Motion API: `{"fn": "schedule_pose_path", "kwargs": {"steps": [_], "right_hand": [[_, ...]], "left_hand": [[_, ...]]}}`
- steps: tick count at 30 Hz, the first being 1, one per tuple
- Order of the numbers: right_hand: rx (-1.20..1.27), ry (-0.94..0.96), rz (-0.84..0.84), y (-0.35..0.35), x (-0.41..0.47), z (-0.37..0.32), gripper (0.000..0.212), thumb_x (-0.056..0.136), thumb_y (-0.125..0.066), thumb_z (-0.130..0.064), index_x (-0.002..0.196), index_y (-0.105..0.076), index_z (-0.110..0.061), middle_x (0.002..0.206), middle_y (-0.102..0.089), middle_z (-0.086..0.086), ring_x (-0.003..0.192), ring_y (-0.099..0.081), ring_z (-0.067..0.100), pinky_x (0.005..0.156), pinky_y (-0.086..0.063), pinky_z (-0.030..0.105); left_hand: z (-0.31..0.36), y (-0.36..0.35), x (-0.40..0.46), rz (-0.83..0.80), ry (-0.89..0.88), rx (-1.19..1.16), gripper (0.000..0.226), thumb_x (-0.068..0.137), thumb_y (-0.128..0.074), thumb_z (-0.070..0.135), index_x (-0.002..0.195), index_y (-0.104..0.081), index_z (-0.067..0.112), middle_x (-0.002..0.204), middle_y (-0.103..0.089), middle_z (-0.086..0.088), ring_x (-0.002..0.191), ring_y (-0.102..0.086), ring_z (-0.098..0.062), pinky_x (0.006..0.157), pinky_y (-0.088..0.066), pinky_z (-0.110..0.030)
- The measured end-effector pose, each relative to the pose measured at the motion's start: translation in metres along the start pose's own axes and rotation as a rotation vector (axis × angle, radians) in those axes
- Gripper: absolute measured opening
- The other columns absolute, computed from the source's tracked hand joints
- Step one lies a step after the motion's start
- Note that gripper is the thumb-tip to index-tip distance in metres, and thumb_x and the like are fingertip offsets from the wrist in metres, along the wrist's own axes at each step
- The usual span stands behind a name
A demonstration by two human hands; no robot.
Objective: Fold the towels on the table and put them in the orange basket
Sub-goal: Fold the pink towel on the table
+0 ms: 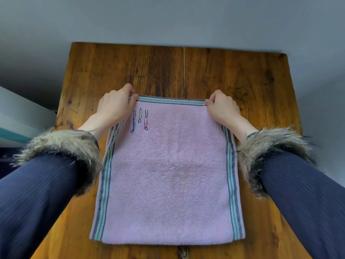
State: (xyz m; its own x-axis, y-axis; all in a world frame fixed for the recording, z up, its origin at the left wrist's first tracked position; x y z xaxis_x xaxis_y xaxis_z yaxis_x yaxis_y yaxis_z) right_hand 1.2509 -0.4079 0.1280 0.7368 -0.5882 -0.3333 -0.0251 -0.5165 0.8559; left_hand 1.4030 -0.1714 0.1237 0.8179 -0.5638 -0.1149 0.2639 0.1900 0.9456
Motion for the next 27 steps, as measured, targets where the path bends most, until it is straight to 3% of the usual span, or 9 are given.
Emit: {"fn": "schedule_pose_path", "kwargs": {"steps": [7,10,15,18,22,27], "right_hand": [[0.166,-0.002,0.054,-0.006,-0.007,0.014,0.025,0.089,-0.052,-0.044,0.086,-0.062,-0.021,0.093,-0.066,0.005,0.089,-0.06,0.026,0.076,-0.048,0.036],[0.185,-0.005,0.114,-0.004,-0.01,0.017,0.026,0.09,-0.053,-0.043,0.084,-0.059,-0.018,0.089,-0.064,0.005,0.084,-0.059,0.025,0.073,-0.05,0.038],[0.113,0.014,0.183,-0.006,-0.01,0.016,0.027,0.096,-0.046,-0.033,0.097,-0.059,-0.01,0.106,-0.056,0.011,0.088,-0.049,0.023,0.073,-0.039,0.033],[0.068,0.027,0.232,-0.004,-0.013,0.014,0.024,0.096,-0.047,-0.028,0.102,-0.059,-0.008,0.113,-0.049,0.011,0.09,-0.047,0.023,0.075,-0.038,0.031],[-0.05,0.057,0.272,-0.002,-0.017,0.022,0.024,0.094,-0.048,-0.026,0.105,-0.059,-0.008,0.118,-0.046,0.01,0.111,-0.04,0.026,0.086,-0.038,0.034],[0.125,-0.076,0.21,0.003,-0.017,0.037,0.028,0.091,-0.055,-0.029,0.105,-0.06,-0.006,0.119,-0.044,0.012,0.109,-0.043,0.026,0.091,-0.04,0.033]], "left_hand": [[-0.012,0.014,-0.008,-0.046,0.085,-0.15,0.032,0.086,-0.059,0.046,0.084,-0.06,0.014,0.074,-0.061,-0.008,0.072,-0.055,-0.029,0.06,-0.04,-0.032],[-0.022,0.017,-0.007,-0.007,0.09,-0.222,0.028,0.083,-0.064,0.043,0.083,-0.061,0.015,0.083,-0.061,-0.008,0.08,-0.055,-0.028,0.067,-0.042,-0.035],[-0.024,0.007,-0.01,0.088,0.098,-0.209,0.023,0.085,-0.065,0.03,0.091,-0.066,0.007,0.095,-0.046,-0.011,0.101,-0.044,-0.034,0.083,-0.036,-0.038],[-0.024,0.005,-0.01,0.093,0.079,-0.186,0.022,0.086,-0.065,0.028,0.091,-0.066,0.006,0.104,-0.048,-0.015,0.105,-0.041,-0.034,0.089,-0.035,-0.043],[-0.024,0.007,-0.006,0.056,0.075,-0.187,0.022,0.084,-0.066,0.026,0.091,-0.067,0.005,0.101,-0.051,-0.018,0.104,-0.042,-0.035,0.087,-0.033,-0.037],[-0.021,0.014,-0.007,0.029,0.12,-0.283,0.015,0.081,-0.07,0.025,0.083,-0.066,0.011,0.094,-0.052,-0.01,0.091,-0.047,-0.024,0.078,-0.029,-0.026]]}}
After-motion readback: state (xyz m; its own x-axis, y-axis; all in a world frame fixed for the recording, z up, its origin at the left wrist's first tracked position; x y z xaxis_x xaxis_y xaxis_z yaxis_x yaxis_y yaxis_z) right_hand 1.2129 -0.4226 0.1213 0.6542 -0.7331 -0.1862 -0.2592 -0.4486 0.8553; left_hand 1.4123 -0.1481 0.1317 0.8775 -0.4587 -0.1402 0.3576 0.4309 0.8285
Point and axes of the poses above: each hand's wrist, its own x-axis towards the middle knuckle, its own y-axis out of the back of the hand, z = x × y, the point moved 4 cm from there along x, towards the middle knuckle
